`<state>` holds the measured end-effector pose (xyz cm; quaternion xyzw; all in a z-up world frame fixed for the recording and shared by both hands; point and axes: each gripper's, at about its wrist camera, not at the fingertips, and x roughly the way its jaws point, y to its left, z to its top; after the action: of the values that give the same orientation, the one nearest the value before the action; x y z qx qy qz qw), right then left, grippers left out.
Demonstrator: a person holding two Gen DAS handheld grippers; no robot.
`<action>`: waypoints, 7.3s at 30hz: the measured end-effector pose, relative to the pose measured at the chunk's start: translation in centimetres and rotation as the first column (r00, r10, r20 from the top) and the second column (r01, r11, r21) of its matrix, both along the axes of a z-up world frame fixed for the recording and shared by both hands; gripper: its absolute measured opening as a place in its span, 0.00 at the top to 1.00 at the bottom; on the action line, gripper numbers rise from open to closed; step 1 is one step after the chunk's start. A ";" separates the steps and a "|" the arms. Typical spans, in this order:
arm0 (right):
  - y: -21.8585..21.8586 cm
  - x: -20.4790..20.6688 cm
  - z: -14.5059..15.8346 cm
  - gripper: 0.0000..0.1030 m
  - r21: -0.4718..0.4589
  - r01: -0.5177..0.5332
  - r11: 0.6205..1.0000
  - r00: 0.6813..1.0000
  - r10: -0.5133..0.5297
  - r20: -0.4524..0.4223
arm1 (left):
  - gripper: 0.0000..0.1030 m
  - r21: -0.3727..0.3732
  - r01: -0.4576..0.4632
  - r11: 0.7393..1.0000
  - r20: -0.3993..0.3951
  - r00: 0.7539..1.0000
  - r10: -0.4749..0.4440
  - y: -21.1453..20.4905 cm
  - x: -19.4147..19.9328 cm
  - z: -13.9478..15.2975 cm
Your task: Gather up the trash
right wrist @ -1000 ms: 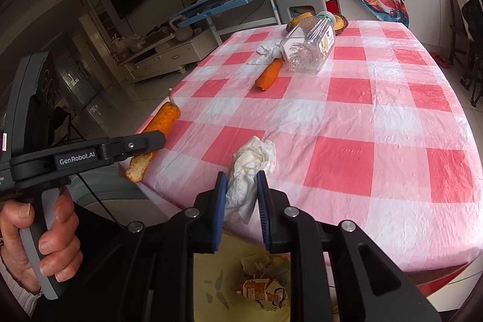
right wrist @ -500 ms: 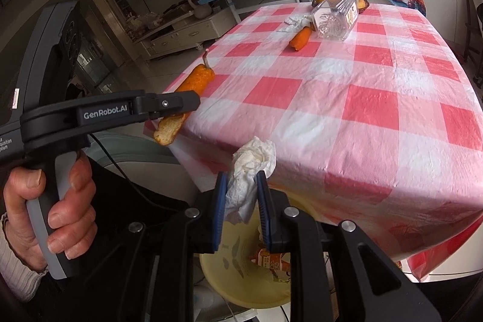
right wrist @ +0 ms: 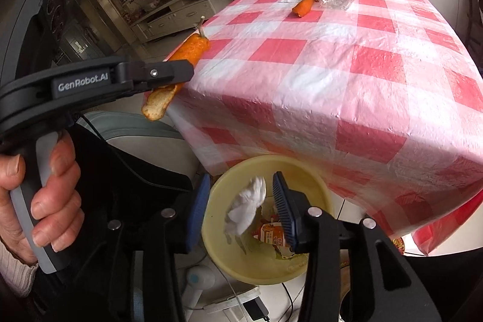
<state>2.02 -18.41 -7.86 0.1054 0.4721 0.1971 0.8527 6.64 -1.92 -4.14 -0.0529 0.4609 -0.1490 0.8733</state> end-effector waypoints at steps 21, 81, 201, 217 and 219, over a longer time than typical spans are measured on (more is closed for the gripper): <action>-3.6 0.3 0.7 0.23 -0.030 0.294 0.955 0.951 -0.290 0.105 | 0.18 0.053 -0.065 0.996 0.049 0.997 0.062 0.7 -3.2 0.5; -4.0 0.4 -0.9 0.16 -0.096 0.317 0.943 0.946 -0.308 0.101 | 0.10 0.073 -0.101 0.992 0.066 0.993 0.096 0.6 -2.5 -0.1; -3.4 11.4 5.8 0.10 -0.099 0.311 0.945 0.927 -0.278 0.253 | 0.08 0.046 -0.180 0.983 0.010 0.984 0.180 3.2 -3.8 -1.0; -5.5 28.5 2.5 0.29 -0.251 0.278 0.927 0.959 -0.254 0.123 | 0.08 0.050 -0.105 0.993 0.042 0.994 0.103 1.8 3.1 3.0; -6.5 27.9 2.3 0.32 -0.257 0.249 0.934 0.967 -0.224 0.124 | 0.08 0.050 -0.115 0.992 0.051 0.992 0.113 1.6 5.6 3.7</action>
<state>29.97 -24.86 -5.54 0.0348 0.4385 0.0315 0.8975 12.23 -0.31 -0.41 -0.0525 0.4399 -0.0878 0.8922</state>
